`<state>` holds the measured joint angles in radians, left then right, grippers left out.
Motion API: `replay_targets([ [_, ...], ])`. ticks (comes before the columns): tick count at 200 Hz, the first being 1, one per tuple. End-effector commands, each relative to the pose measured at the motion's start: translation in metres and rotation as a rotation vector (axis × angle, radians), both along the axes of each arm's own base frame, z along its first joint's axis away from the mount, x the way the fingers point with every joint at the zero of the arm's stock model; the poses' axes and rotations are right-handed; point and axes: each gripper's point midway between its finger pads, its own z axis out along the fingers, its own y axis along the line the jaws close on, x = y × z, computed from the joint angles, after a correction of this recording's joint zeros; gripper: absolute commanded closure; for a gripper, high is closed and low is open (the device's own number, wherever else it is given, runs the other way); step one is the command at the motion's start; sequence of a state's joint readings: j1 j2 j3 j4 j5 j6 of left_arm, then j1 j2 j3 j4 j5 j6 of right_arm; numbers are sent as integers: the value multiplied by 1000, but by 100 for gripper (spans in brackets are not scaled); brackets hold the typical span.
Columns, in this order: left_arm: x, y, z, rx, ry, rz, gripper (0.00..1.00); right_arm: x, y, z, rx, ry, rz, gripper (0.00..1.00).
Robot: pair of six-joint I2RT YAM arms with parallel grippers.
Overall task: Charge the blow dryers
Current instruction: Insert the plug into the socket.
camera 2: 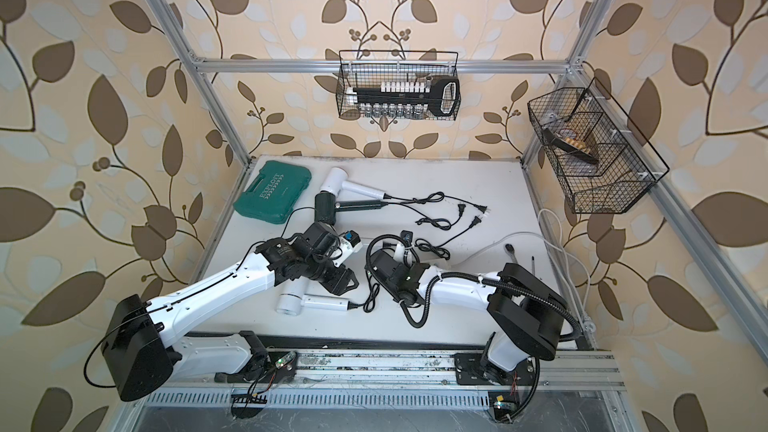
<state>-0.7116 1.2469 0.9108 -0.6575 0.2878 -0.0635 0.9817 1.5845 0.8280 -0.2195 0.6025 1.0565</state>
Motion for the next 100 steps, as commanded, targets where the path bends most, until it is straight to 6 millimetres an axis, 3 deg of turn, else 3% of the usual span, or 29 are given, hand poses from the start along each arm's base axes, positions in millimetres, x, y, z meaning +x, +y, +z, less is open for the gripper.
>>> replay_targets([
  [1,1,1,4,-14,-10,7,44,-41,-28,-61,-151,241,18,100],
  [100,5,2,6,-8,-25,10,43,-53,-32,-85,-171,282,-10,100],
])
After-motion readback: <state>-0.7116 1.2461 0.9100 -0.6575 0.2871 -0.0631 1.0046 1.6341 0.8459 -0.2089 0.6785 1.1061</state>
